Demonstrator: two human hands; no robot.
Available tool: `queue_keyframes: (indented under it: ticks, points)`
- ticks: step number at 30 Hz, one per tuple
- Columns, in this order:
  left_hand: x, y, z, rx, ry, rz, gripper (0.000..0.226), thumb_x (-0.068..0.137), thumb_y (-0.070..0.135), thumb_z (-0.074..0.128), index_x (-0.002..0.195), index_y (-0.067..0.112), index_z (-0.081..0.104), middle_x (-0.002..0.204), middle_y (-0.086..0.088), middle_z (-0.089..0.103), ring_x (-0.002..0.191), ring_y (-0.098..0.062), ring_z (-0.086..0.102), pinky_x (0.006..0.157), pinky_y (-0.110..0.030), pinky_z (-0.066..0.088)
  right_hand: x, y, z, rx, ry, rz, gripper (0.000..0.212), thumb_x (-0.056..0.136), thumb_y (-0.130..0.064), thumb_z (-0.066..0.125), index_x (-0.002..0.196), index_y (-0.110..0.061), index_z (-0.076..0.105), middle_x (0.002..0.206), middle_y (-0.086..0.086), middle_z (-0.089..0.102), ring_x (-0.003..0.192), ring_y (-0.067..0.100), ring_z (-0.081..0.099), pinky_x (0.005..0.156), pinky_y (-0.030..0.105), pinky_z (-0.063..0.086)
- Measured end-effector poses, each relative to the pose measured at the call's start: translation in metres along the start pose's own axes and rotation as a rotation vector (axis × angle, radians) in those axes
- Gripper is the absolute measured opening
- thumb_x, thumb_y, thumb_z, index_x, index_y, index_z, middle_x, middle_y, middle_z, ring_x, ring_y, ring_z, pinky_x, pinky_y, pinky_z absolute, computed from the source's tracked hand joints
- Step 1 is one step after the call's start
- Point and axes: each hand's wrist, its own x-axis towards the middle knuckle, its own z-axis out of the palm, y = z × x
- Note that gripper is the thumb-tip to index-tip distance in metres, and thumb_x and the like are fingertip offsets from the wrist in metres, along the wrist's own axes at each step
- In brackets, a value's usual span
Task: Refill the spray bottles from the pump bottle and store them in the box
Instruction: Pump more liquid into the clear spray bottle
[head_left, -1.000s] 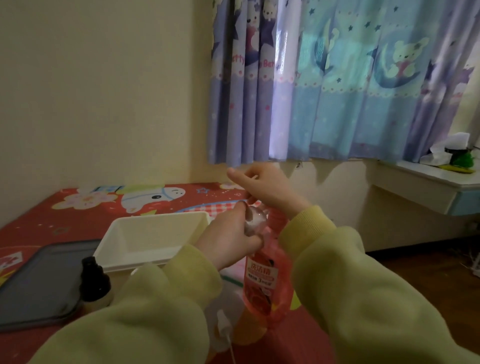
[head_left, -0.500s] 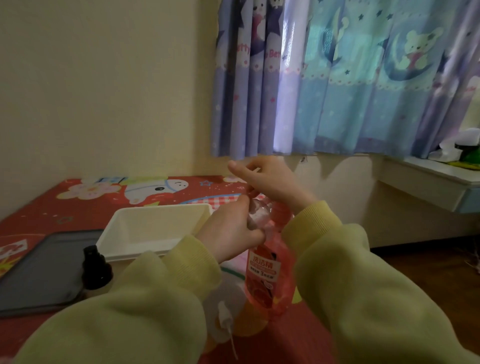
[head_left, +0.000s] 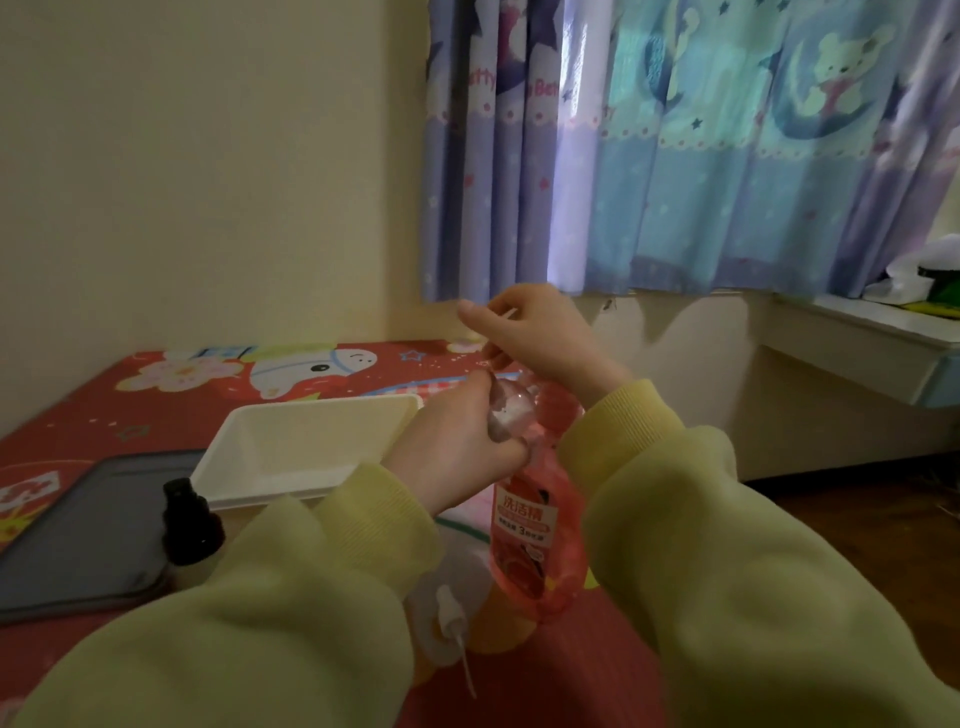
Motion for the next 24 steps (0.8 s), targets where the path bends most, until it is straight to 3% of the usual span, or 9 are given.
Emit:
queue_keyframes:
  ticks: [3, 6, 8, 11, 14, 16, 19, 24]
  points:
    - [-0.001, -0.002, 0.006, -0.007, -0.002, -0.004, 0.028, 0.074, 0.02, 0.065, 0.093, 0.017, 0.044, 0.073, 0.006, 0.055, 0.078, -0.02, 0.058, 0.07, -0.033, 0.045, 0.001, 0.006, 0.004, -0.016, 0.005, 0.013, 0.042, 0.083, -0.048, 0.061, 0.086, -0.007, 0.067, 0.07, 0.007, 0.07, 0.072, 0.022, 0.069, 0.076, 0.042, 0.057]
    - [0.001, -0.003, 0.004, 0.03, -0.003, -0.007, 0.027, 0.074, 0.021, 0.064, 0.09, 0.018, 0.042, 0.073, 0.008, 0.052, 0.077, -0.019, 0.056, 0.066, -0.029, 0.04, 0.002, 0.005, 0.004, -0.034, -0.006, 0.016, 0.044, 0.083, -0.048, 0.061, 0.09, -0.005, 0.068, 0.075, 0.011, 0.071, 0.075, 0.025, 0.069, 0.075, 0.045, 0.057]
    - [0.001, -0.001, 0.0, 0.06, -0.028, -0.004, 0.028, 0.075, 0.021, 0.064, 0.091, 0.018, 0.041, 0.07, 0.011, 0.05, 0.076, -0.018, 0.054, 0.066, -0.029, 0.039, 0.002, 0.003, 0.004, -0.053, -0.047, 0.04, 0.043, 0.084, -0.045, 0.06, 0.093, -0.004, 0.068, 0.075, 0.01, 0.07, 0.072, 0.023, 0.069, 0.069, 0.038, 0.058]
    - [0.002, 0.004, -0.01, 0.105, -0.059, 0.027, 0.029, 0.076, 0.022, 0.064, 0.093, 0.019, 0.041, 0.075, 0.007, 0.052, 0.07, -0.017, 0.051, 0.069, -0.031, 0.044, 0.003, -0.005, -0.001, -0.094, -0.149, 0.076, 0.036, 0.087, -0.038, 0.06, 0.094, -0.004, 0.067, 0.064, 0.001, 0.064, 0.056, 0.011, 0.061, 0.047, 0.014, 0.049]
    - [0.003, 0.01, -0.019, 0.124, -0.061, 0.05, 0.028, 0.076, 0.023, 0.062, 0.095, 0.018, 0.042, 0.084, 0.002, 0.055, 0.062, -0.017, 0.051, 0.069, -0.034, 0.05, 0.005, -0.011, -0.007, -0.06, -0.134, 0.062, 0.026, 0.089, -0.035, 0.059, 0.087, -0.009, 0.063, 0.064, -0.001, 0.062, 0.052, 0.006, 0.056, 0.038, 0.009, 0.039]
    - [0.003, 0.011, -0.017, 0.124, -0.046, 0.058, 0.03, 0.076, 0.023, 0.062, 0.097, 0.017, 0.042, 0.086, 0.001, 0.054, 0.073, -0.023, 0.056, 0.07, -0.033, 0.049, 0.005, -0.009, -0.007, -0.069, -0.112, 0.036, 0.03, 0.088, -0.037, 0.059, 0.087, -0.007, 0.063, 0.067, 0.001, 0.065, 0.055, 0.01, 0.059, 0.044, 0.012, 0.044]
    - [0.002, 0.005, -0.006, 0.089, -0.014, 0.037, 0.028, 0.075, 0.023, 0.063, 0.093, 0.018, 0.042, 0.087, 0.0, 0.057, 0.088, -0.023, 0.059, 0.073, -0.033, 0.046, 0.004, -0.002, -0.002, -0.081, -0.064, 0.027, 0.038, 0.085, -0.042, 0.06, 0.09, -0.005, 0.066, 0.072, 0.008, 0.07, 0.068, 0.019, 0.069, 0.067, 0.031, 0.056]
    - [0.001, -0.003, 0.003, 0.042, -0.024, 0.01, 0.026, 0.075, 0.022, 0.064, 0.089, 0.019, 0.041, 0.074, 0.008, 0.052, 0.077, -0.017, 0.055, 0.061, -0.026, 0.039, 0.003, 0.004, 0.003, -0.093, -0.03, 0.035, 0.041, 0.083, -0.049, 0.06, 0.087, -0.009, 0.068, 0.071, 0.005, 0.07, 0.073, 0.02, 0.069, 0.071, 0.039, 0.057]
